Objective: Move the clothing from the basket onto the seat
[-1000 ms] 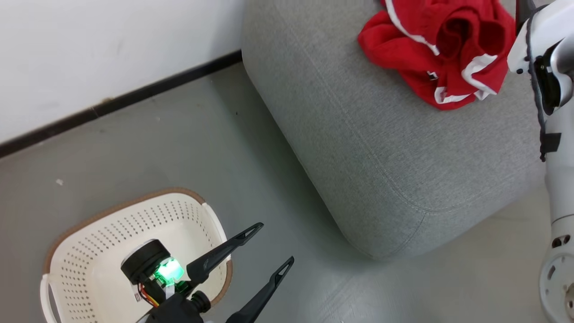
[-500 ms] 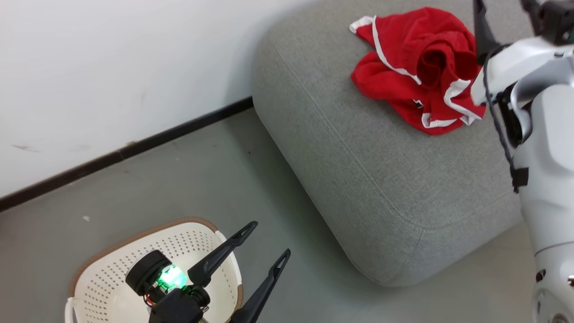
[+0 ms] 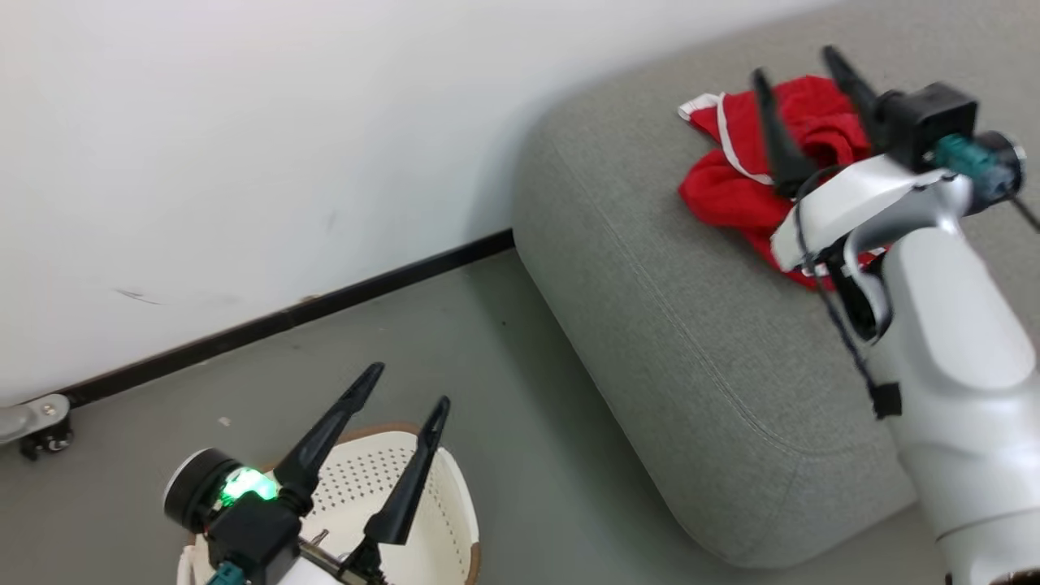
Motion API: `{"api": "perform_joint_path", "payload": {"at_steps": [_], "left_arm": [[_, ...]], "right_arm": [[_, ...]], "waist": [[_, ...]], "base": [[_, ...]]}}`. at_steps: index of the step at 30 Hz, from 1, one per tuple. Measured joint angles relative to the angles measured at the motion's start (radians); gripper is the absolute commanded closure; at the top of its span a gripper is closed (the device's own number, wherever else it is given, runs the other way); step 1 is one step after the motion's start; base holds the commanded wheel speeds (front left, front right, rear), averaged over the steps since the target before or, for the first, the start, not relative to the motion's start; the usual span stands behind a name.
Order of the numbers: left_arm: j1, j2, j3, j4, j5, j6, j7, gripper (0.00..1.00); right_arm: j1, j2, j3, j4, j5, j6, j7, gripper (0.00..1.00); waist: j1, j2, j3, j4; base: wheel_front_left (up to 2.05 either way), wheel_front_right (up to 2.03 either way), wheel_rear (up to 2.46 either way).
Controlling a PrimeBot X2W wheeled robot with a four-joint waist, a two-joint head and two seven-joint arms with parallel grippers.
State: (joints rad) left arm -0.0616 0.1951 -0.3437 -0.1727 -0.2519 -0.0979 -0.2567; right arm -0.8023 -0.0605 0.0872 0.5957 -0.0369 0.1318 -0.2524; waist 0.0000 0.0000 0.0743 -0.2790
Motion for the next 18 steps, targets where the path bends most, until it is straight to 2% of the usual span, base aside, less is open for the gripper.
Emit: {"api": "perform_joint_path", "payload": {"at_steps": [5, 13, 18], "left_arm": [[0.035, -0.005, 0.059, 0.021, 0.000, 0.007, 0.000, 0.00], [0.073, -0.014, 0.150, 0.072, 0.001, 0.027, 0.000, 0.00], [0.101, -0.034, 0.192, 0.124, 0.004, 0.043, 0.000, 0.00]], "right_arm": [[0.059, -0.001, 0.084, -0.124, 0.068, 0.000, -0.003, 0.00], [0.212, 0.000, 0.179, -0.237, 0.129, 0.000, -0.003, 0.00], [0.307, 0.000, 0.188, -0.291, 0.171, 0.000, -0.003, 0.00]], "waist": [[0.0000, 0.0000, -0.027, 0.034], [0.0000, 0.0000, -0.060, 0.087], [0.0000, 0.0000, -0.076, 0.120]], "base": [[0.00, 0.00, 0.00], [0.00, 0.00, 0.00], [0.00, 0.00, 0.00]]}}
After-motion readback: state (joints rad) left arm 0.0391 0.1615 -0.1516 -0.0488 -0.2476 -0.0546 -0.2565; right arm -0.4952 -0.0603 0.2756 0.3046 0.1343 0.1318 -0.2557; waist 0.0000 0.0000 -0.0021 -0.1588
